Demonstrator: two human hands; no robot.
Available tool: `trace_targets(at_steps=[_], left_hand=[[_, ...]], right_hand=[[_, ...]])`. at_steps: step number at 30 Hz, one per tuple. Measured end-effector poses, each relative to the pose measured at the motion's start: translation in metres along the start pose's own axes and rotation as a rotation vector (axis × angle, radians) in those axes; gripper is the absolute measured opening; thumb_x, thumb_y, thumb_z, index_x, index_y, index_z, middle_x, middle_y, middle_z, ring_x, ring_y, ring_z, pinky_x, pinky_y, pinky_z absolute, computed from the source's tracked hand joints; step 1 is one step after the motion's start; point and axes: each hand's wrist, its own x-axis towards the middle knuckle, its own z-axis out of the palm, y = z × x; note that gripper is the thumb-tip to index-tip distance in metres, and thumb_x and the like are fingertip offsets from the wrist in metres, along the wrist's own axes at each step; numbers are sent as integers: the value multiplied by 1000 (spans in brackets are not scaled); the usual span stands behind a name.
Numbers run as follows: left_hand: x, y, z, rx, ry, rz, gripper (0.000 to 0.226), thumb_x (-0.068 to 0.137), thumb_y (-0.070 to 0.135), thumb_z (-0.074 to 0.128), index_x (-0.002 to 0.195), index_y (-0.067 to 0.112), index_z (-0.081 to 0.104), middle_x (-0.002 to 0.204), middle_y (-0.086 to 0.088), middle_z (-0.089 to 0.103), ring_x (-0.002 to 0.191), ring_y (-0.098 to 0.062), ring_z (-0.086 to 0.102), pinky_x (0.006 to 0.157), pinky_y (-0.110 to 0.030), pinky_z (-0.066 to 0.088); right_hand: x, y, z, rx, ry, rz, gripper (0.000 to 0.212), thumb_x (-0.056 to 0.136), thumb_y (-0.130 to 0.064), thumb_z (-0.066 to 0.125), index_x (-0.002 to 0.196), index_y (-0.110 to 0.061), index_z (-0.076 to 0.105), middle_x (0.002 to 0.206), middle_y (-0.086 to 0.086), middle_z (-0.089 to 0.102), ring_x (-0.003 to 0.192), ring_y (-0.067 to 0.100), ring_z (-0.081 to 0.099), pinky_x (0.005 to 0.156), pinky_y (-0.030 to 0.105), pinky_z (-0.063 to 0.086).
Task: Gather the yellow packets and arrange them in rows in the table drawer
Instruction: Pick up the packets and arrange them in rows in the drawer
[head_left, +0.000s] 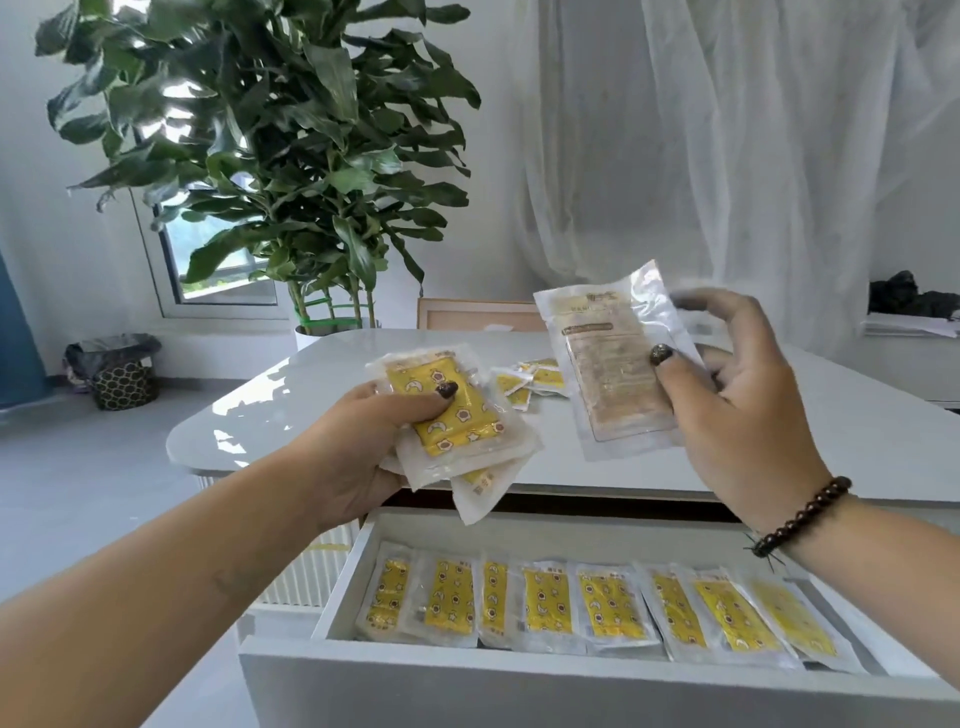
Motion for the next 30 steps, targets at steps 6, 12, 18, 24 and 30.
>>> trace_targets(at_steps=[6, 12, 18, 24, 30], left_hand=[[-6, -10, 9, 127, -87, 33, 32, 73, 8, 71, 103, 6, 61, 93, -17, 75, 74, -28, 74, 59, -40, 62], [-8, -19, 22, 128, -146, 51, 44, 64, 12, 73, 107, 6, 62, 98, -17, 75, 85, -31, 74, 69, -43, 62], [-10, -18, 27, 75, -164, 44, 45, 64, 10, 71, 108, 2, 64, 97, -18, 74, 82, -29, 73, 72, -40, 61], [-14, -18, 31, 21, -222, 22, 36, 71, -14, 62, 107, -8, 61, 102, -23, 72, 89, -33, 72, 72, -36, 62], [-6, -19, 34, -118, -73, 27, 13, 92, -2, 52, 100, -5, 61, 97, -21, 73, 79, -28, 73, 57, -29, 61]], right_hand=[[-6, -14, 6, -428, -331, 12, 35, 96, -1, 40, 97, -16, 71, 69, -15, 57, 44, -14, 49, 43, 4, 36], [-20, -13, 24, -242, -437, 235, 35, 92, -15, 47, 61, -4, 59, 39, -8, 37, 30, 8, 26, 39, 17, 27], [-22, -9, 30, 141, -480, 542, 33, 80, -31, 73, 76, 2, 73, 74, 15, 73, 62, 21, 70, 63, 32, 59], [-15, 10, 22, -48, -287, 397, 54, 76, -44, 74, 83, 10, 69, 80, 29, 65, 81, 28, 65, 63, 15, 44], [-7, 2, 13, -42, -155, 284, 30, 80, -37, 70, 75, -8, 76, 76, 29, 66, 57, 21, 49, 46, 13, 37]])
